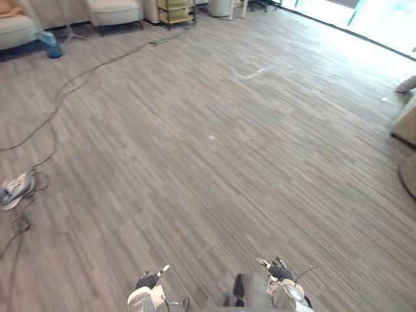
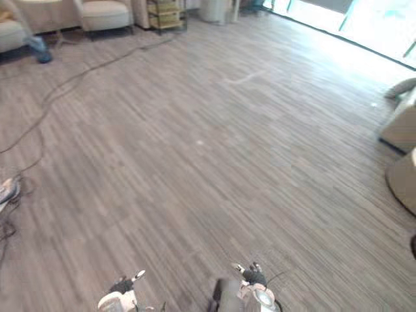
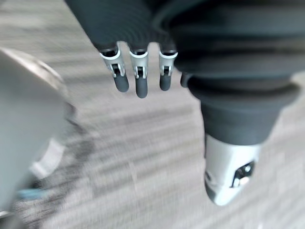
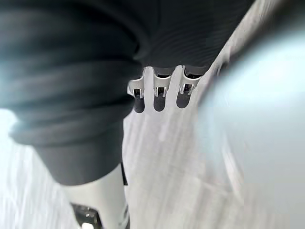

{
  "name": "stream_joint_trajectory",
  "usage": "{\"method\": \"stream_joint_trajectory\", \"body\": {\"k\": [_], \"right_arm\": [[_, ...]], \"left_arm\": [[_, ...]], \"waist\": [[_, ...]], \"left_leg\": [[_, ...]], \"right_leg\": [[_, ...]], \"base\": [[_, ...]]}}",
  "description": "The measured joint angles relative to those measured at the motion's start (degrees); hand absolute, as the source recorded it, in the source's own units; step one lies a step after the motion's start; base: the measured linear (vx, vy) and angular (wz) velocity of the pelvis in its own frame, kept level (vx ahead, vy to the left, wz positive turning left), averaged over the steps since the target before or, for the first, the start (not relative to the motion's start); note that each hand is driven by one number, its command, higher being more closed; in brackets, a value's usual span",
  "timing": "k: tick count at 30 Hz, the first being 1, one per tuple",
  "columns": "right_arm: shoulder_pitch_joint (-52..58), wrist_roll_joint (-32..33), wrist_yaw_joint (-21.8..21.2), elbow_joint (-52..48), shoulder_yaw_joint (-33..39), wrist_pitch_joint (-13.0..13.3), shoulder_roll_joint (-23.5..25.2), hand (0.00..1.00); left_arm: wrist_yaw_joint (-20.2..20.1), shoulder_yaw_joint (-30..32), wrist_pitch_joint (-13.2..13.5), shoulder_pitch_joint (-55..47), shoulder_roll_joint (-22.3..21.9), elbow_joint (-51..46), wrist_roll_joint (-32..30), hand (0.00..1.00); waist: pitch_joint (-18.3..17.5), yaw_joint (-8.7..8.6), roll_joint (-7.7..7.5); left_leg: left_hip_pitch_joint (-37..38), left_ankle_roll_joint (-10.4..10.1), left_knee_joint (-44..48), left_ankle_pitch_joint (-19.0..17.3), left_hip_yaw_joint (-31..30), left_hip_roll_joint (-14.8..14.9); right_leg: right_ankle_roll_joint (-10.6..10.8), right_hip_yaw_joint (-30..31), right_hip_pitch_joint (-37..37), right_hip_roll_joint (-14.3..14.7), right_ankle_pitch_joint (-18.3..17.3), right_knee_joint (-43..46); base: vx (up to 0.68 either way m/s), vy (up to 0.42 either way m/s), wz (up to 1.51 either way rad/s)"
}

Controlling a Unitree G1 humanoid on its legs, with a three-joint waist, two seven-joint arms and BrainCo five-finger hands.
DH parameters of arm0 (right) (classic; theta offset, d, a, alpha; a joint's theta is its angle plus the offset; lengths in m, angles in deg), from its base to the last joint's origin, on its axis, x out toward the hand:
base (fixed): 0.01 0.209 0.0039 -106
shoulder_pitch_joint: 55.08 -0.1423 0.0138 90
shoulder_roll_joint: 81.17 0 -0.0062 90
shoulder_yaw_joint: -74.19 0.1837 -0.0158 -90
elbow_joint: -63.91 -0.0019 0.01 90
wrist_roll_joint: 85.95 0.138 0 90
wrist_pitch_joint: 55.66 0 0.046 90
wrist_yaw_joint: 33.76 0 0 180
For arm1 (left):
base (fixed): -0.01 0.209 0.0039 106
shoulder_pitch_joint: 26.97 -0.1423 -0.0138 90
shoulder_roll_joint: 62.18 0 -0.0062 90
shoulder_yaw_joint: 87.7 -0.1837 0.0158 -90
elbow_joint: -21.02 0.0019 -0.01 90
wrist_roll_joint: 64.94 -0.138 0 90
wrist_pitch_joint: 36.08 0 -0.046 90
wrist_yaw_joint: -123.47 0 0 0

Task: Pick up cushions and gather them together orderly.

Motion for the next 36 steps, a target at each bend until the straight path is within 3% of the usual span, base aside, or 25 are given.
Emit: {"method": "stream_joint_trajectory", "body": {"k": [1,2,3,4,5,6,7,8,10,11,13,15,17,18,19,21,22,23,24,25,27,29,31,33,36], "right_arm": [[0.42,-0.01,0.04,0.25,0.78,-0.04,-0.49,0.00],[1.25,-0.05,0.05,0.93,0.85,-0.33,-1.15,0.00],[1.53,0.10,-0.01,1.50,0.87,-0.48,-1.67,0.00],[1.11,-0.04,-0.07,1.38,0.82,-0.39,-2.60,0.00],[0.72,-0.06,-0.07,1.20,1.12,-0.40,-2.86,0.00],[0.49,-0.03,-0.07,1.17,1.55,-0.41,-3.21,0.00],[0.49,0.01,0.00,1.15,1.53,-0.35,-3.58,0.00],[0.31,0.09,0.20,1.23,1.43,-0.32,-4.08,0.00],[-0.50,0.18,0.59,2.22,0.14,-0.58,-3.98,0.00],[-0.48,0.23,0.55,2.45,-1.81,-0.58,-3.46,0.00],[-0.58,0.63,0.53,3.35,-2.71,-0.54,-2.69,0.00],[-0.81,0.64,0.59,3.47,-2.43,-0.58,-2.36,0.00],[-0.43,0.47,0.56,3.48,-2.40,-0.62,-2.34,0.00],[-0.42,0.09,0.57,3.49,-2.54,-0.74,-2.12,0.00],[-0.15,0.06,0.58,3.61,-2.79,-1.11,-1.50,0.00],[0.57,0.06,0.30,4.01,-3.91,-1.40,-0.03,0.00],[0.69,0.03,0.17,3.93,-3.69,-1.60,-0.02,0.00],[0.84,0.03,0.16,3.99,-3.75,-1.66,0.26,0.00],[0.88,-0.02,0.14,3.92,-4.02,-1.60,0.14,0.00],[0.87,-0.03,0.05,3.66,-4.14,-1.54,-0.22,0.00],[0.68,-0.06,-0.20,1.86,-5.02,-0.95,-1.13,0.00],[0.63,-0.12,-0.23,1.24,-5.51,-0.68,-1.59,0.00],[-0.25,-0.11,-0.25,1.78,-4.52,-0.52,-1.54,0.00],[-0.39,-0.11,-0.27,1.65,-3.51,-0.49,-1.57,0.00],[-0.17,-0.14,-0.22,1.65,-1.95,-0.63,-1.80,0.00]], "left_arm": [[-0.14,-0.24,0.02,0.00,-0.55,-0.10,-0.32,0.00],[-0.38,-0.58,0.00,-0.39,-1.54,-0.13,-0.97,0.00],[-0.45,-0.68,0.00,-0.35,-1.94,-0.15,-1.66,0.00],[-0.86,-1.00,-0.27,-0.49,-2.24,-0.16,-2.36,0.00],[-0.84,-1.12,-0.28,-0.48,-2.14,-0.16,-2.46,0.00],[-0.86,-1.09,-0.33,-0.40,-1.92,-0.20,-2.57,0.00],[-0.83,-1.07,-0.33,-0.20,-1.92,-0.27,-2.84,0.00],[-0.85,-0.97,-0.38,-0.29,-1.91,-0.83,-2.81,0.00],[-0.85,-0.34,-0.23,-0.60,-1.46,-2.80,-2.79,0.00],[-0.85,-0.38,-0.03,-0.70,-1.11,-4.39,-2.78,0.00],[-0.87,0.02,0.32,-0.89,-0.95,-5.94,-2.25,0.00],[-0.79,0.85,1.12,-0.88,-1.46,-6.91,-2.23,0.00],[-0.77,0.93,1.36,-0.97,-1.86,-6.85,-2.25,0.00],[-0.80,0.90,1.37,-1.06,-1.80,-7.01,-2.18,0.00],[-0.81,0.86,1.38,-1.35,-1.51,-7.08,-1.91,0.00],[-0.55,0.45,1.24,-1.56,0.08,-6.87,-1.88,0.00],[-0.49,0.26,1.06,-1.52,0.21,-6.77,-1.86,0.00],[-0.47,-0.01,1.07,-1.52,0.53,-6.66,-1.87,0.00],[-0.50,-0.32,0.92,-1.30,1.00,-6.28,-1.88,0.00],[-0.45,-0.56,0.83,-1.13,1.09,-5.28,-1.89,0.00],[-0.35,-2.69,0.09,-1.17,1.11,-3.20,-1.87,0.00],[-0.38,-4.60,-0.08,-0.65,0.67,-2.80,-1.84,0.00],[-0.43,-4.61,-0.32,-0.62,0.57,-1.86,-1.83,0.00],[-0.52,-4.61,-0.48,-0.60,0.38,-1.07,-1.91,0.00],[-0.75,-5.37,-0.43,-0.75,0.34,-1.01,-2.53,0.00]], "waist": [[0.00,-0.46,-0.01],[0.11,-1.04,0.24],[-0.07,-1.53,0.65],[-0.35,-1.38,3.02],[-0.19,-1.45,3.89],[0.08,-1.50,4.84],[0.84,-1.50,5.88],[1.68,-1.03,7.05],[2.70,-0.64,6.32],[3.04,-0.53,4.58],[2.55,0.66,3.07],[2.37,1.97,3.13],[1.99,2.13,3.63],[1.87,2.17,3.55],[0.84,2.63,2.41],[-1.68,1.77,-0.03],[-1.84,2.36,-0.47],[-1.79,2.79,-1.35],[-1.27,2.59,-2.29],[-0.86,2.16,-1.77],[-0.28,1.26,-0.18],[-0.82,1.04,0.75],[-0.60,0.73,0.25],[-0.54,-0.33,0.21],[-0.35,-1.75,-0.05]], "left_leg": [[1.93,-0.02,-2.00,-0.01,-0.34,-0.93],[4.89,-0.02,-3.47,-0.01,-2.44,-1.88],[5.71,0.06,-3.18,0.06,-3.53,-1.57],[5.09,-0.81,0.33,0.64,-5.46,0.76],[4.10,-1.12,4.00,0.82,-6.72,1.81],[0.65,-2.72,13.53,1.76,-9.13,3.70],[-5.42,-5.90,28.38,6.47,-12.90,6.54],[-12.96,-7.53,44.44,12.48,-16.62,9.41],[-21.53,-4.51,56.02,8.97,-16.80,11.00],[-25.67,-2.82,54.45,6.72,-15.39,10.97],[-30.73,-1.18,47.49,5.29,-12.76,11.39],[-34.91,-1.31,36.41,5.27,-12.81,11.25],[-35.83,-2.49,22.31,6.83,-14.70,10.43],[-36.44,-3.34,15.15,10.12,-17.57,9.41],[-36.38,-4.21,14.79,15.72,-18.41,8.08],[-36.78,-1.52,16.96,13.17,-16.34,6.01],[-35.92,-0.45,19.40,10.79,-14.61,6.23],[-33.88,0.06,19.68,9.06,-13.24,5.35],[-29.86,1.22,18.96,7.07,-10.78,3.97],[-25.98,1.50,18.04,4.63,-9.42,3.29],[-18.28,1.81,16.03,2.37,-7.03,3.16],[-11.09,0.89,9.15,1.47,-4.84,3.28],[-4.25,0.49,3.74,1.72,-3.28,2.51],[-1.22,0.53,1.29,1.69,-3.21,1.86],[3.83,0.58,-2.92,1.67,-5.66,-0.20]], "right_leg": [[-0.25,-0.08,-0.28,0.47,2.30,-5.33],[-4.61,1.09,0.00,1.13,7.53,-8.15],[-7.74,1.64,-0.10,1.87,7.45,-6.36],[-8.22,1.37,-0.18,2.64,3.83,-3.50],[-8.38,1.47,-0.05,3.24,2.35,-2.35],[-8.12,1.91,0.77,4.48,-0.12,-1.56],[-8.05,2.65,3.19,6.20,-1.90,-2.37],[-8.29,3.80,6.94,8.51,-2.89,-4.50],[-8.84,7.05,13.85,10.51,-4.33,-8.06],[-8.31,9.46,18.55,10.59,-4.70,-11.34],[-7.54,13.88,23.59,10.62,-4.85,-15.14],[-5.83,18.27,29.00,10.56,-5.58,-18.81],[-3.49,21.26,33.47,9.90,-6.82,-22.14],[-2.20,23.14,35.85,9.06,-8.30,-23.27],[-0.94,25.22,36.78,7.44,-9.74,-23.67],[0.21,27.86,35.55,4.47,-8.14,-22.09],[2.84,29.89,33.48,3.68,-6.65,-16.93],[3.74,31.20,31.39,2.84,-6.16,-10.32],[7.67,32.07,26.00,1.53,-2.95,4.05],[9.14,31.56,20.19,0.67,0.67,17.00],[8.24,27.57,14.24,0.33,0.16,27.56],[6.19,17.64,7.54,-0.47,-1.26,26.30],[3.72,9.41,3.96,-0.52,-2.86,16.70],[2.01,5.40,2.37,0.16,-1.61,5.50],[1.01,6.52,1.07,1.66,5.87,-12.60]], "base": [[0.72,0.007,0.53],[0.66,-0.030,0.39],[0.66,-0.103,0.09],[0.53,-0.127,-0.18],[0.63,-0.192,-0.34],[0.64,-0.221,-0.33],[0.72,-0.194,-0.55],[0.58,-0.099,-0.66],[0.61,0.021,-0.91],[0.67,0.031,-0.91],[0.63,0.067,-1.10],[0.61,0.163,-1.11],[0.55,0.257,-0.77],[0.63,0.395,-0.86],[0.65,0.419,-0.86],[0.69,0.418,-0.61],[0.68,0.423,-0.58],[0.62,0.430,-0.72],[0.55,0.371,-0.67],[0.62,0.372,-0.65],[0.47,0.244,-0.55],[0.44,0.207,-0.39],[0.53,0.156,-0.24],[0.47,0.030,0.03],[0.60,-0.064,0.40]]}}
